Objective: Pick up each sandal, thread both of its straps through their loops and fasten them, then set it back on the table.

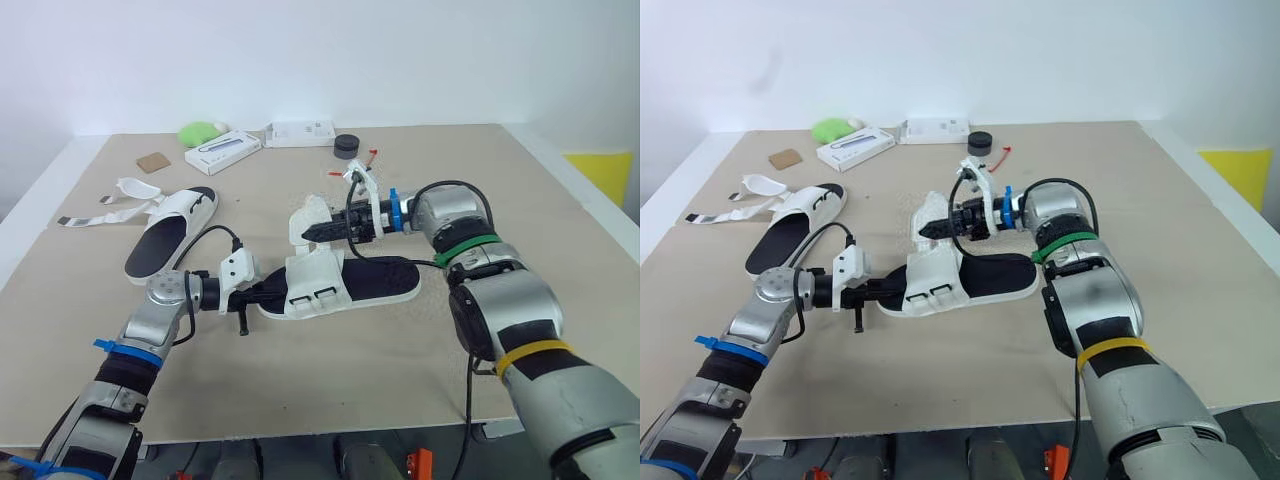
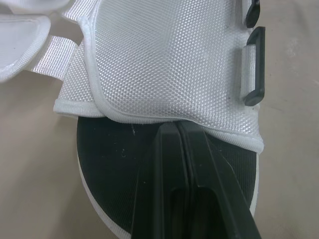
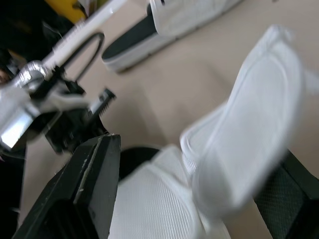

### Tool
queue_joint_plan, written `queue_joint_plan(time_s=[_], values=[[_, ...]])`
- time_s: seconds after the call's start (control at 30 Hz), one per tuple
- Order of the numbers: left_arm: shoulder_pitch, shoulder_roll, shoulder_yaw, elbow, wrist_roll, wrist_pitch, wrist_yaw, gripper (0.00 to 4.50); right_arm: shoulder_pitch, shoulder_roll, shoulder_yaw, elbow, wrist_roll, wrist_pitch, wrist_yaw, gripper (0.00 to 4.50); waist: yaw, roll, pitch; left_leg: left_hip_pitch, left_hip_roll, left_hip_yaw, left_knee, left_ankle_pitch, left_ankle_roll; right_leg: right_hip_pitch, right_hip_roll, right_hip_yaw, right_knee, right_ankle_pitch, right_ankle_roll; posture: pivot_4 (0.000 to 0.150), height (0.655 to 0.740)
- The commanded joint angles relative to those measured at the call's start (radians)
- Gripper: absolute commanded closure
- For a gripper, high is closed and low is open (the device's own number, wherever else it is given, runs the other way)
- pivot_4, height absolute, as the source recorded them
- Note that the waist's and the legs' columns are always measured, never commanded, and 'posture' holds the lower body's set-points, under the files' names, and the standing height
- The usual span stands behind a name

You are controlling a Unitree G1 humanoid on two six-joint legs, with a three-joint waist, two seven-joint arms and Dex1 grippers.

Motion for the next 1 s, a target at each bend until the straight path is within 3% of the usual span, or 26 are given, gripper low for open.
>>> queue_joint_plan(time_s=[0.03,0.4,0.7,0.77,0.9,1.0], values=[[0.065,0.014,-0.057,0.053,0.062,0.062,0.001,4.5,-0.038,0.016,-0.061,0.013,0.026,-0.025,-0.045,0.5,0.0,0.0,0.0,0.0,0.0,0.0,0.0,0.0,0.0,0.0,0.0,0.0,0.0,0.0,0.0,0.15,0.74],[0.081,0.002,-0.059,0.034,0.056,0.082,0.009,4.5,-0.087,0.036,-0.201,0.046,0.073,-0.047,-0.153,0.5,0.0,0.0,0.0,-0.001,0.0,-0.001,-0.001,-0.001,0.0,0.0,0.001,0.0,0.0,-0.002,0.0,0.15,0.74],[0.089,-0.003,-0.059,0.026,0.054,0.088,0.012,4.5,-0.087,0.043,-0.216,0.047,0.066,-0.049,-0.156,0.5,0.0,0.0,0.0,-0.001,0.0,-0.001,-0.001,-0.001,-0.001,0.0,0.001,0.0,0.0,-0.003,0.0,0.15,0.74],[0.093,-0.006,-0.06,0.027,0.054,0.086,0.014,4.5,-0.082,0.046,-0.23,0.04,0.075,-0.071,-0.173,1.03,0.0,0.0,0.0,-0.001,0.0,-0.001,-0.001,-0.001,-0.001,0.0,0.001,0.0,0.0,-0.003,0.0,0.15,0.74],[0.097,-0.008,-0.061,0.025,0.054,0.086,0.015,4.5,-0.076,0.044,-0.234,0.02,0.084,-0.084,-0.144,2.8,0.001,0.0,0.0,-0.001,0.0,-0.001,-0.001,-0.001,-0.001,0.0,0.0,0.0,0.0,-0.003,0.0,0.15,0.74],[0.099,-0.008,-0.064,0.024,0.056,0.086,0.013,4.5,-0.07,0.04,-0.221,-0.009,0.084,-0.102,-0.1,4.36,0.001,0.0,0.0,-0.001,0.0,-0.001,-0.001,-0.002,-0.001,0.0,0.001,0.0,0.0,-0.003,0.0,0.15,0.74]])
